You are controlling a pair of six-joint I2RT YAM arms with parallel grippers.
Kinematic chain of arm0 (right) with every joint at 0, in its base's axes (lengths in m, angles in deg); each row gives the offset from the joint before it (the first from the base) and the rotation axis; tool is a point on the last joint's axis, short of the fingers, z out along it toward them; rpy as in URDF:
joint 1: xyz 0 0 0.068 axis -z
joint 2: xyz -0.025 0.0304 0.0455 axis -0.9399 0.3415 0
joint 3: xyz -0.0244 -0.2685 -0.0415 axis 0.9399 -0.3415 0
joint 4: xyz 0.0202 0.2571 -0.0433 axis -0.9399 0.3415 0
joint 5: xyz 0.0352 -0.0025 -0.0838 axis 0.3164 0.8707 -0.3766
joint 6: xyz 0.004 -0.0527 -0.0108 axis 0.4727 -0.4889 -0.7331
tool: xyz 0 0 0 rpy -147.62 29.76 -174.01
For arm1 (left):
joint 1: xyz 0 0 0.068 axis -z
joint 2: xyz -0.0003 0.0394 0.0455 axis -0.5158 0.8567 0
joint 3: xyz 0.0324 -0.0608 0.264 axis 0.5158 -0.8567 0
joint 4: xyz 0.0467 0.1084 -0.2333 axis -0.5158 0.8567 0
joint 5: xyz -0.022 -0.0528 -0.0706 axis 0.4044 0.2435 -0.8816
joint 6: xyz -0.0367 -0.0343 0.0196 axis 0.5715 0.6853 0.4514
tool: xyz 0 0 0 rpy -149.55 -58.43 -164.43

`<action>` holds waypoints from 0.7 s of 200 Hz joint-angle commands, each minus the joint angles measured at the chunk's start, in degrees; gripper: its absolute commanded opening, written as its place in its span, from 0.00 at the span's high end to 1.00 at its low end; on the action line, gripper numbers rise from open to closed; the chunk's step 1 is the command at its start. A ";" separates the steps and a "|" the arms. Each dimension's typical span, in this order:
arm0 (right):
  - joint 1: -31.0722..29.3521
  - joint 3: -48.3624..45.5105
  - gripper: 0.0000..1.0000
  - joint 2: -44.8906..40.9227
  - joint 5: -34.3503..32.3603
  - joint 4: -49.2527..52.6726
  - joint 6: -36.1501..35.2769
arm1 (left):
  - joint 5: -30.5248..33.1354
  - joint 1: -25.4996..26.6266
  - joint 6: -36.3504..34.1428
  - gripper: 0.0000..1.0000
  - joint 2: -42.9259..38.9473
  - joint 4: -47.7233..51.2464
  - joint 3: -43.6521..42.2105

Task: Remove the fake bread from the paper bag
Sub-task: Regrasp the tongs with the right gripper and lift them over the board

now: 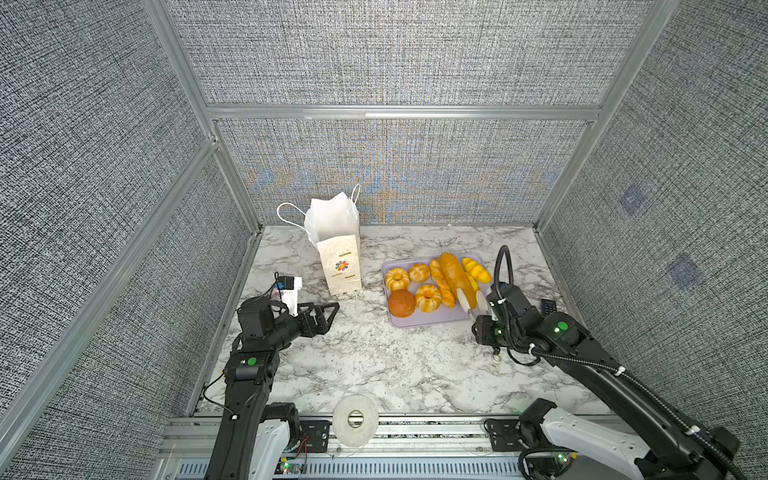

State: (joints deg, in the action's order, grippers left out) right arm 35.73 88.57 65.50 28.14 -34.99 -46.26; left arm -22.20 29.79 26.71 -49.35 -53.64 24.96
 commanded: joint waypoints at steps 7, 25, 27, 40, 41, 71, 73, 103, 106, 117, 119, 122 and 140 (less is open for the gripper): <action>1.42 2.27 0.48 1.09 1.52 2.50 -2.48 | -0.79 -0.03 -0.28 0.01 0.02 -1.50 -0.08; 2.64 3.84 0.47 1.66 1.63 3.46 -3.58 | -0.79 -0.03 -0.31 0.01 0.01 -1.56 -0.08; 2.79 4.04 0.47 1.70 1.70 3.50 -3.70 | -0.79 -0.05 -0.32 0.01 0.02 -1.55 -0.08; 4.02 5.27 0.46 2.44 2.18 3.87 -5.24 | -0.79 -0.01 -0.22 0.01 0.04 -1.55 -0.08; 4.09 5.36 0.46 2.52 2.26 3.88 -5.41 | -0.79 -0.03 -0.30 0.01 0.03 -1.56 -0.08; 10.19 7.99 0.44 6.33 7.63 3.54 -13.02 | -1.13 -0.04 -0.31 0.01 0.18 -1.74 -0.14; 10.63 8.17 0.44 6.72 8.31 3.54 -13.75 | -1.14 -0.06 -0.32 0.01 0.17 -1.74 -0.16; 17.67 10.71 0.44 13.23 16.41 2.96 -24.26 | -1.32 -0.03 -0.37 0.01 0.29 -1.75 -0.17; 18.26 11.03 0.44 13.83 16.98 3.01 -25.13 | -1.32 -0.05 -0.37 0.01 0.21 -1.68 -0.18; 20.61 11.97 0.44 16.07 18.69 2.97 -27.92 | -1.32 -0.05 -0.37 0.01 0.20 -1.67 -0.20; 21.01 12.13 0.44 16.42 18.93 3.01 -28.18 | -1.32 -0.06 -0.35 0.01 0.20 -1.71 -0.20; 21.55 12.47 0.44 16.96 19.21 3.02 -28.82 | -1.32 -0.06 -0.31 0.01 0.20 -1.80 -0.19; 24.61 14.92 0.47 20.53 21.90 3.29 -31.23 | -1.32 -0.01 -0.29 0.01 0.22 -1.80 -0.17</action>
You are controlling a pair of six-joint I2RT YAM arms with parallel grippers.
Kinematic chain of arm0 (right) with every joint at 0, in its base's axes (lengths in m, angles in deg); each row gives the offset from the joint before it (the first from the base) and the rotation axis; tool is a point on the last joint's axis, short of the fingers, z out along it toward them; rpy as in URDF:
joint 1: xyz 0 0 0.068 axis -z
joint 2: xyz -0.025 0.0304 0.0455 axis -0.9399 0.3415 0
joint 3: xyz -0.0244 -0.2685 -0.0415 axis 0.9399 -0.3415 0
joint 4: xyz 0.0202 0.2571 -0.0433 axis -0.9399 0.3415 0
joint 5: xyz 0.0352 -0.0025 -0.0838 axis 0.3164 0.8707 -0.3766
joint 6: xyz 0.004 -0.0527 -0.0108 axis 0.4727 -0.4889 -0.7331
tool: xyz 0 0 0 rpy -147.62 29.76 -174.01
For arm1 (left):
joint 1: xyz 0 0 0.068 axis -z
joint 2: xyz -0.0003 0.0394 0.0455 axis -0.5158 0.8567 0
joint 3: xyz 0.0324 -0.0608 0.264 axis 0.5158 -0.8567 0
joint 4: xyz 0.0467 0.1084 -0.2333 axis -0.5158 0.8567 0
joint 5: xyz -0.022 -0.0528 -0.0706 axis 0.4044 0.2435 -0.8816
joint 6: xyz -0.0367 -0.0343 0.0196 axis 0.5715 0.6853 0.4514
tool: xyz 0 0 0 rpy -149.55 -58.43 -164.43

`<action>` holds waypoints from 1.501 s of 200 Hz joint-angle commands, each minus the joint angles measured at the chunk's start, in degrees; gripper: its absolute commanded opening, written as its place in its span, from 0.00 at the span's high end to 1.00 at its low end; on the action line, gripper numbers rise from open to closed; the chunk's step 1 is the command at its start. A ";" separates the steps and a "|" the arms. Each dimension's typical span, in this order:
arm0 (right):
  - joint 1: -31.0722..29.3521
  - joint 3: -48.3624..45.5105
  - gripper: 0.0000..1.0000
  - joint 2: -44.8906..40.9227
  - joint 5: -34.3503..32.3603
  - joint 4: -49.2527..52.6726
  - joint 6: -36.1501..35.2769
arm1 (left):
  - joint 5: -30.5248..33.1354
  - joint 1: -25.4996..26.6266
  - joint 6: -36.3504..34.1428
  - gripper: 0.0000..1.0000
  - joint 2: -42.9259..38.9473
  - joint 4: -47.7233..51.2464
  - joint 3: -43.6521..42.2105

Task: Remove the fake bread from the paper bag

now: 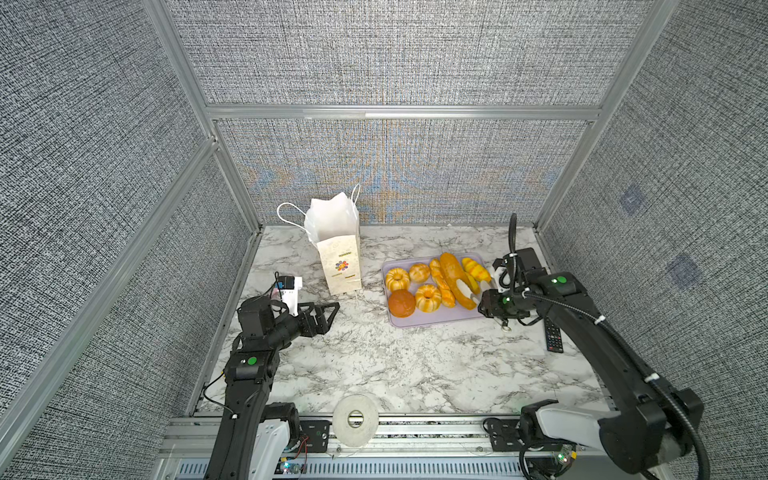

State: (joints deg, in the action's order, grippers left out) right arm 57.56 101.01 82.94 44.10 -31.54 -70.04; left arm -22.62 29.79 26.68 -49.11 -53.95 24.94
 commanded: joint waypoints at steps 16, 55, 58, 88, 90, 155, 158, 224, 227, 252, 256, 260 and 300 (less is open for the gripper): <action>4.43 3.85 0.53 5.10 7.76 -1.40 -7.93 | -0.90 -0.03 -0.27 0.01 0.13 -1.45 -0.15; 6.05 8.22 0.78 8.45 8.69 -1.78 -7.96 | -1.16 -0.04 -0.34 0.01 0.42 -1.59 -0.15; 6.27 8.46 0.79 8.68 8.51 -1.76 -7.93 | -1.16 -0.02 -0.34 0.01 0.48 -1.54 -0.15; 7.10 10.96 0.88 12.36 4.17 -0.45 -8.25 | -1.43 -0.06 -0.31 0.01 0.82 -1.62 -0.15; 7.17 11.10 0.88 12.59 3.90 -0.37 -8.26 | -1.43 -0.06 -0.32 0.01 0.83 -1.66 -0.15; 7.20 13.38 0.96 19.12 3.76 1.30 -9.25 | -1.68 -0.03 -0.22 0.01 0.39 -1.77 -0.23; 7.00 13.28 0.96 19.05 4.09 1.28 -9.31 | -1.61 0.02 -0.20 0.01 0.40 -1.74 -0.23; 2.17 8.90 0.98 15.87 5.80 0.99 -6.83 | -1.65 0.00 -0.25 0.01 0.25 -1.80 -0.35; 2.00 8.71 0.98 15.65 5.85 0.91 -6.57 | -1.67 -0.05 -0.19 0.01 0.23 -1.87 -0.32; 0.11 6.63 0.98 13.17 5.63 0.06 -4.06 | -1.69 0.02 -0.20 0.01 0.21 -1.92 -0.28; -0.14 6.28 0.98 12.74 5.63 -0.14 -3.57 | -1.69 -0.04 -0.12 0.01 0.14 -1.89 -0.31; -0.33 6.00 0.99 12.18 5.63 -0.41 -3.05 | -1.69 -0.05 -0.17 0.01 0.14 -1.92 -0.32; -2.59 2.31 0.99 8.29 7.18 -2.10 0.70 | -1.91 -0.01 -0.12 0.01 0.22 -2.05 -0.32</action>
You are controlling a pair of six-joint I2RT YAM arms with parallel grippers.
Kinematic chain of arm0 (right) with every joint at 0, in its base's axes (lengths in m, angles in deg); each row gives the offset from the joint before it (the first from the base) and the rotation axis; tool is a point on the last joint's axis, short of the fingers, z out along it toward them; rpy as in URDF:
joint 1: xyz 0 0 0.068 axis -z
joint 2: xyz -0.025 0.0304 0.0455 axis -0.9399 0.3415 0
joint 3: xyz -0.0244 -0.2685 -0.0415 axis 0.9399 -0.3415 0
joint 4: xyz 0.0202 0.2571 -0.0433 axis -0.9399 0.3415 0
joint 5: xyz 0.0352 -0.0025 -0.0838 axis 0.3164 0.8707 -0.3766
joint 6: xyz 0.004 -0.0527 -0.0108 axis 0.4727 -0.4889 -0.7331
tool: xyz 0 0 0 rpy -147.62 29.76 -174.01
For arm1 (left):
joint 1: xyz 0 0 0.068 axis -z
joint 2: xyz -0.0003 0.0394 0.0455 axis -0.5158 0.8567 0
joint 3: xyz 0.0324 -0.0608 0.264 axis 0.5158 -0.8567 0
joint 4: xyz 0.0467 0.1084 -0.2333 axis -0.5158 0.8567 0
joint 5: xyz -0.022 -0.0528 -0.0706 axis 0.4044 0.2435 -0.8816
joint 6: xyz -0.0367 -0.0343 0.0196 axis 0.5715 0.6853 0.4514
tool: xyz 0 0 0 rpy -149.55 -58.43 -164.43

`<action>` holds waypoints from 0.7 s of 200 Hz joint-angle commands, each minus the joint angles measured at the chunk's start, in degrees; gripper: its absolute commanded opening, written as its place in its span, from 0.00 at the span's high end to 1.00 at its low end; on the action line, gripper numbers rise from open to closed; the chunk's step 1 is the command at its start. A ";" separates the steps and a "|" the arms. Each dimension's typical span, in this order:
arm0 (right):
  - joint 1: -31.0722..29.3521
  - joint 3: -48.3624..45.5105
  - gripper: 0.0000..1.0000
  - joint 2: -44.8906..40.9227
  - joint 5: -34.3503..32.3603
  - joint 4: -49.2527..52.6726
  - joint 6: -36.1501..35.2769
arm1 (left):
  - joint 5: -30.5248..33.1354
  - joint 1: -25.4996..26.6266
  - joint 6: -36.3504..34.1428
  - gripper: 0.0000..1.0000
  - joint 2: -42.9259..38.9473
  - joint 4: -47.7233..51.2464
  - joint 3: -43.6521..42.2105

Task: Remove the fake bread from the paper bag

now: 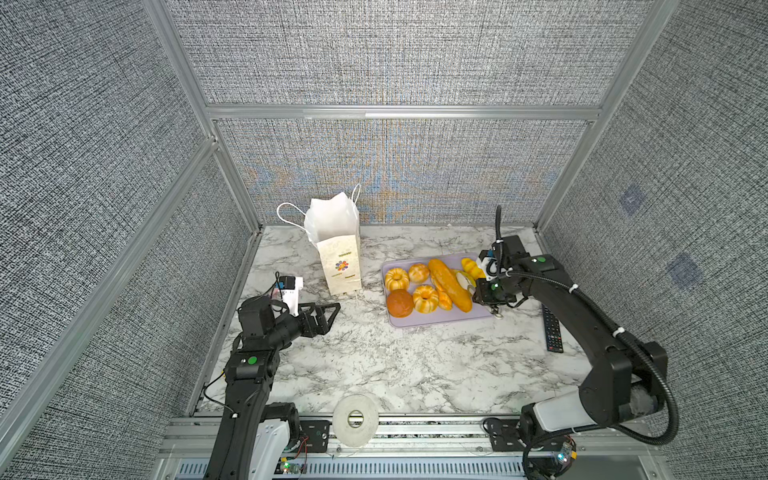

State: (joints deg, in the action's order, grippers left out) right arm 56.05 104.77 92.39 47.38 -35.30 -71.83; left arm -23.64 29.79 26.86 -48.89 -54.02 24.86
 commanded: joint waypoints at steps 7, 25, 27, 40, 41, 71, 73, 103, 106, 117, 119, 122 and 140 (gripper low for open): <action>-1.60 -2.10 0.99 -1.71 3.95 1.46 3.08 | -0.84 -0.02 -0.31 0.01 0.00 -1.99 -0.24; -3.09 -4.03 0.99 -3.18 4.10 0.23 5.03 | -0.84 -0.03 -0.27 0.01 0.00 -1.91 -0.23; -3.32 -4.28 0.99 -3.30 4.10 0.00 5.30 | -0.84 0.01 -0.24 0.01 0.00 -1.95 -0.23; -4.15 -5.65 1.00 -4.26 4.53 -1.17 6.59 | -0.84 0.00 -0.18 0.01 0.00 -2.04 -0.32; -4.27 -5.74 1.00 -4.34 4.54 -1.25 6.70 | -0.84 -0.03 -0.18 0.01 0.05 -2.02 -0.32; -6.15 -7.64 1.00 -5.63 4.37 -2.56 8.96 | -1.02 -0.03 -0.26 0.01 0.07 -2.04 -0.29; -6.28 -7.82 1.00 -5.69 4.30 -2.63 9.10 | -1.02 -0.03 -0.26 0.01 0.02 -2.03 -0.31; -7.48 -8.73 1.00 -7.13 3.25 -2.83 10.32 | -1.11 -0.05 -0.22 0.01 0.09 -2.11 -0.32; -7.50 -8.65 1.00 -7.27 3.23 -2.78 10.35 | -1.18 -0.05 -0.23 0.01 0.09 -2.15 -0.32; -7.60 -7.93 1.00 -7.92 3.35 -2.43 9.98 | -1.19 -0.04 -0.22 0.01 0.18 -2.13 -0.32; -7.63 -7.76 1.00 -8.00 3.43 -2.25 9.84 | -1.19 -0.01 -0.19 0.01 0.18 -2.13 -0.32; -7.60 -7.37 1.00 -8.19 3.55 -2.06 9.61 | -1.19 0.00 -0.21 0.01 0.18 -2.11 -0.32; -7.56 -4.18 1.00 -8.39 4.89 0.25 7.60 | -1.24 0.02 -0.21 0.01 0.18 -2.10 -0.32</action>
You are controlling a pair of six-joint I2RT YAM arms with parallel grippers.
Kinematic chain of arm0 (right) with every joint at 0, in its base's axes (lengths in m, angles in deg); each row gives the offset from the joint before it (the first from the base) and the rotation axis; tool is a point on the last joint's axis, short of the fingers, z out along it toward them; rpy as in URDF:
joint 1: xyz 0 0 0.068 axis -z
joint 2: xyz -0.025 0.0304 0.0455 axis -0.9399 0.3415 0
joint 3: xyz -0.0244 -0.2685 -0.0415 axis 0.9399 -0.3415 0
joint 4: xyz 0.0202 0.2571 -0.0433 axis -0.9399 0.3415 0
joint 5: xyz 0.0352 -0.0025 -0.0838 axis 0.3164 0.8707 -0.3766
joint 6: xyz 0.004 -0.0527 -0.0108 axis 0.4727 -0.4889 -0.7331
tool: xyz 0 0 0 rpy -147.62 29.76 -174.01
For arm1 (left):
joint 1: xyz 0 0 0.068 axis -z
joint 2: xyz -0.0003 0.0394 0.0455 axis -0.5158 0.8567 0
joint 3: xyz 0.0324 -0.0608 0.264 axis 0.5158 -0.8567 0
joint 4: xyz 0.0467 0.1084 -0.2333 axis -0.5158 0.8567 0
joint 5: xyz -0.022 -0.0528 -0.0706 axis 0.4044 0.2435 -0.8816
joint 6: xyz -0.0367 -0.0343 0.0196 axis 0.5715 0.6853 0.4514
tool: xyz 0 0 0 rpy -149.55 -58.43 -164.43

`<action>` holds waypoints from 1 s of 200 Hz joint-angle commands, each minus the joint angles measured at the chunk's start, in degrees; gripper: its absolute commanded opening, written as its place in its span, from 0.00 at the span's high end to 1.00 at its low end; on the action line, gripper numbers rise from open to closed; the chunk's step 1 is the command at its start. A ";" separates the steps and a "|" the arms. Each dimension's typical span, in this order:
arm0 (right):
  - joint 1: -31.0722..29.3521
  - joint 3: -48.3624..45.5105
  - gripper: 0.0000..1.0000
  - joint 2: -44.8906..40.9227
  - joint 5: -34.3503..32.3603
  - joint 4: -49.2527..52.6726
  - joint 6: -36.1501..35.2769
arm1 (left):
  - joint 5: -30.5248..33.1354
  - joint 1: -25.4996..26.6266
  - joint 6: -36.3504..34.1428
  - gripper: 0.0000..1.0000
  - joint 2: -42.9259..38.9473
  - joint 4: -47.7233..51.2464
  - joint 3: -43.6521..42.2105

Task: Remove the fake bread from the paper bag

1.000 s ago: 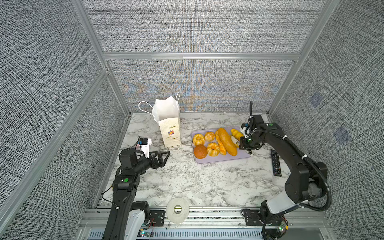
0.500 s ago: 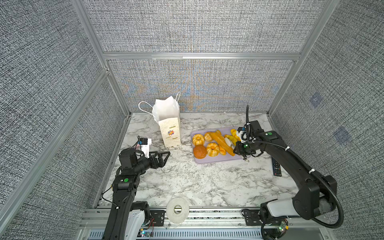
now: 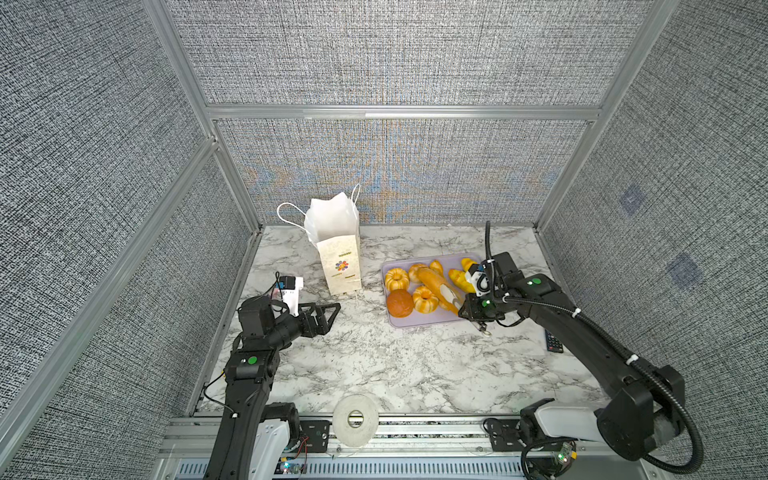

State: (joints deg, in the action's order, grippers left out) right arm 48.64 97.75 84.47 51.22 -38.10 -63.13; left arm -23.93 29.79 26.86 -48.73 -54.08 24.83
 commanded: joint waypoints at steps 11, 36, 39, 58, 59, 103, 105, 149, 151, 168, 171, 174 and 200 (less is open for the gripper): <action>-0.11 5.36 0.99 -0.51 1.33 4.79 -2.54 | -0.98 -0.02 -0.22 0.01 0.01 -2.08 -0.30; 0.38 10.77 0.96 0.19 0.38 8.86 -6.19 | -0.90 -0.03 -0.24 0.01 -0.02 -2.03 -0.31; 0.45 11.34 0.96 0.35 0.16 9.29 -6.79 | -0.91 0.02 -0.24 0.01 0.01 -2.01 -0.30; 2.63 14.99 0.94 1.76 -1.89 12.73 -11.57 | -0.97 -0.06 -0.20 0.01 0.03 -2.10 -0.30; 2.74 15.17 0.94 1.79 -1.87 12.90 -11.88 | -0.99 -0.06 -0.23 0.01 0.03 -2.05 -0.30; 12.04 20.12 0.79 7.02 4.16 15.88 -24.91 | -0.92 -0.05 -0.24 0.01 0.03 -2.09 -0.30; 12.31 20.25 0.78 7.27 4.64 15.95 -25.38 | -0.91 -0.06 -0.26 0.01 0.03 -2.03 -0.30; 14.09 22.19 0.65 13.29 12.14 17.36 -28.32 | -0.82 -0.01 -0.30 0.01 0.31 -1.95 -0.30; 14.09 22.33 0.64 13.52 12.08 17.46 -28.39 | -0.86 0.02 -0.32 0.01 0.30 -2.00 -0.30; 14.09 22.30 0.58 13.76 10.21 17.43 -28.44 | -1.00 -0.02 -0.29 0.01 0.51 -1.97 -0.30; 14.07 22.30 0.57 13.65 9.98 17.38 -28.42 | -1.00 -0.01 -0.34 0.01 0.55 -2.01 -0.30; 14.09 22.24 0.56 13.53 9.81 17.22 -28.31 | -1.04 -0.01 -0.32 0.01 0.55 -1.95 -0.30; 14.08 21.69 0.51 12.29 8.23 16.50 -29.83 | -1.08 -0.05 -0.34 0.01 0.73 -1.94 -0.26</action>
State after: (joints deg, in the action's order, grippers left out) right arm 62.81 119.56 97.76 59.88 -21.99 -90.24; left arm -24.08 29.79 26.86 -48.08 -54.52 24.83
